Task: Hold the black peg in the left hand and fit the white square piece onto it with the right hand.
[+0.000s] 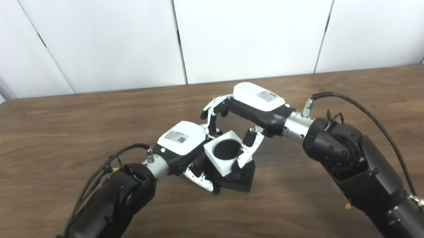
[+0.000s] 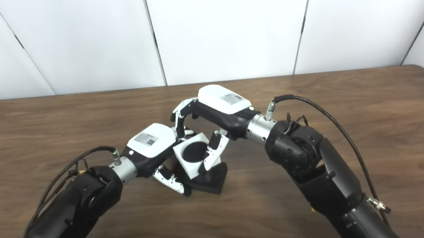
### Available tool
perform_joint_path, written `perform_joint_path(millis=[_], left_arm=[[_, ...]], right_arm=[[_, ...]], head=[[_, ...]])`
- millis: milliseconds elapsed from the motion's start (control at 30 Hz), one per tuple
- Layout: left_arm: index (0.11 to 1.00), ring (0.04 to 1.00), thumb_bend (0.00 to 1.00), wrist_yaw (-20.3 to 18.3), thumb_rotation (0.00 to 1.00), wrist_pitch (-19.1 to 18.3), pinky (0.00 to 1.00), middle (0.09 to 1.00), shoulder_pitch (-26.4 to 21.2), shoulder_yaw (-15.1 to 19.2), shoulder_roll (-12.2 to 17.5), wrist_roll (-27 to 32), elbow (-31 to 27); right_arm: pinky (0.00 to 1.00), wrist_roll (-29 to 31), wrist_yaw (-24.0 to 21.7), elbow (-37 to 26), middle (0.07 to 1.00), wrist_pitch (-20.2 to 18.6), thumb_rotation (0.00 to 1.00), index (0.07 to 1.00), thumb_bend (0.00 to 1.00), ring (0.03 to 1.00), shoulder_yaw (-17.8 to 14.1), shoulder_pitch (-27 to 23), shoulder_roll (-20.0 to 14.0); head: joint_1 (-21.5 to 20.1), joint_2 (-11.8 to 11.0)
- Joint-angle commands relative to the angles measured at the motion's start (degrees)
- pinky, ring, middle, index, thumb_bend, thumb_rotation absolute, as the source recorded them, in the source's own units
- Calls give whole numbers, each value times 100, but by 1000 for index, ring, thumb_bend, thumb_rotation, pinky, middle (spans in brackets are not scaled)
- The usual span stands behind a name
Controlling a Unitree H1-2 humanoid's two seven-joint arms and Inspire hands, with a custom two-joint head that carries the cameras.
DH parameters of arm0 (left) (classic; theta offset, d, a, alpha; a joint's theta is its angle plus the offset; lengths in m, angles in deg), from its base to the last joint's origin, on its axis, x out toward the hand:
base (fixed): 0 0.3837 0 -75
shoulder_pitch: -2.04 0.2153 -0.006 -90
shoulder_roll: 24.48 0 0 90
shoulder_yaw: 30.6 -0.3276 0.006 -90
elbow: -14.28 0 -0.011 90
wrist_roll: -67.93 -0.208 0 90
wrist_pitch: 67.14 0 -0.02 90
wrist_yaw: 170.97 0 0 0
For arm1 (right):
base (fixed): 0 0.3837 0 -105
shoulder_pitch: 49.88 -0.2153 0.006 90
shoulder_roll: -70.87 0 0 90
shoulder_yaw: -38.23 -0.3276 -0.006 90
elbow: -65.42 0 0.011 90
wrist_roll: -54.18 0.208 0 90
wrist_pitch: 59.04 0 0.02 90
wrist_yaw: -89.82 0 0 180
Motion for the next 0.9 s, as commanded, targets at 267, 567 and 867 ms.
perform_joint_path(millis=[267,567,867], left_arm=[[491,916,520,-361,81,75,786,892,218,-251,18,-163,161],[490,910,520,-317,79,82,777,884,178,-220,16,-143,234],[490,910,520,-297,79,81,761,882,174,-219,24,-174,224]], right_arm=[[613,55,-181,-247,784,-150,174,639,694,741,-119,-348,-184],[662,217,-848,-485,896,-747,267,913,937,829,-190,-561,-543],[706,177,-1285,-624,967,-1164,319,998,1000,883,-113,-692,-795]], head=[[-17,13],[-26,-6],[-18,-1]])
